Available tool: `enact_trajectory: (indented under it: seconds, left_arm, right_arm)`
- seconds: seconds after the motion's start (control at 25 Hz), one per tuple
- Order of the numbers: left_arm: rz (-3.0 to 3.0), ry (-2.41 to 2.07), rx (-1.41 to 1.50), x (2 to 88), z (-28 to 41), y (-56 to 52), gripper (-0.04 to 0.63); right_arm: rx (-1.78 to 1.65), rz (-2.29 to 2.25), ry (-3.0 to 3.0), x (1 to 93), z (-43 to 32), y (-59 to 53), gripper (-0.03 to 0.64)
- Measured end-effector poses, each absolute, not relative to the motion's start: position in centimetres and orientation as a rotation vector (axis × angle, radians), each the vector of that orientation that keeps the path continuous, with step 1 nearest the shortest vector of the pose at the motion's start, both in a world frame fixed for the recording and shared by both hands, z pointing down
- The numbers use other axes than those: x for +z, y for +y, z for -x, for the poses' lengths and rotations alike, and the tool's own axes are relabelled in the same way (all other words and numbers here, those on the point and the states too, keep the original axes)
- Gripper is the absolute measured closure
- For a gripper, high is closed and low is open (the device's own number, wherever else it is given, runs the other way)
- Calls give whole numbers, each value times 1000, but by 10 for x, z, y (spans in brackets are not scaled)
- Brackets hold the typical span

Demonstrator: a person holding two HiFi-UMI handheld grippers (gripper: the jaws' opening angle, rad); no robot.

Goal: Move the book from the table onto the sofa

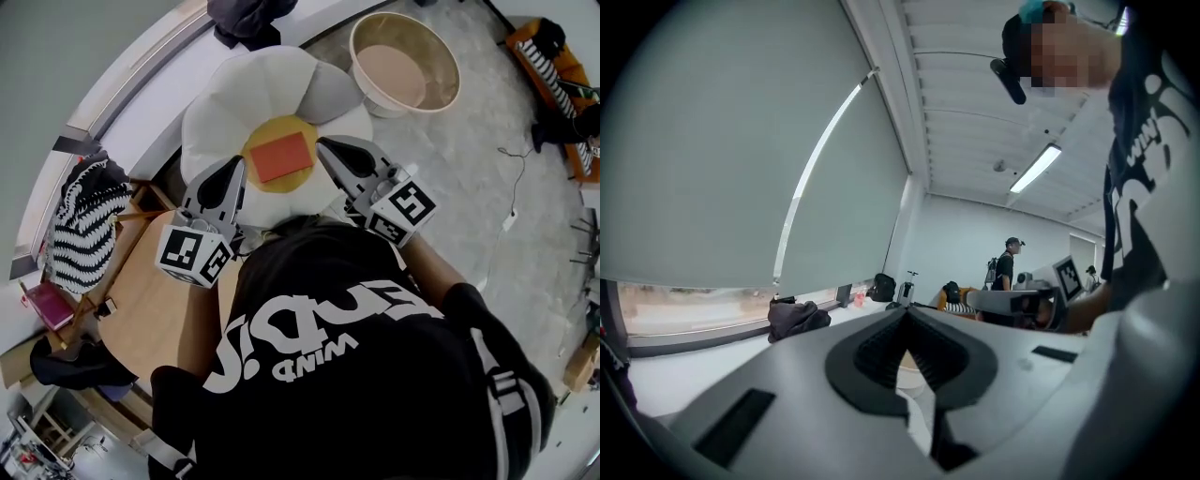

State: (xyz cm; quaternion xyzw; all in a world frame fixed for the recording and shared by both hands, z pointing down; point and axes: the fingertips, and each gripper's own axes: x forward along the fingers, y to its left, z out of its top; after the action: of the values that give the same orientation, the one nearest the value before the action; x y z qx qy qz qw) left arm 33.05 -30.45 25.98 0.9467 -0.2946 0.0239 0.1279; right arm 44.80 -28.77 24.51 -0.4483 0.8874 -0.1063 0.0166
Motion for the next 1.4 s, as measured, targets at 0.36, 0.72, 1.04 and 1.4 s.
enact_trajectory:
  seconds: [0.36,0.72,1.04,1.4]
  left_arm:
    - [-2752,-947,58,261,-324,-309,588]
    - [-2735,-945,71,265,-324,-308,588]
    - [-2730,-953,71,263,-324,-307,588]
    - [-2714,-959,82,264,-321,-308,588]
  right_arm:
    - [-305,1406,2743,253,-446,-287,615]
    - [-303,1432,2754,261,-441,-292,615]
    - [-271,1441,2783,263,-438,-296,615]
    - [-278,1443,2795,266,-435,-298,615]
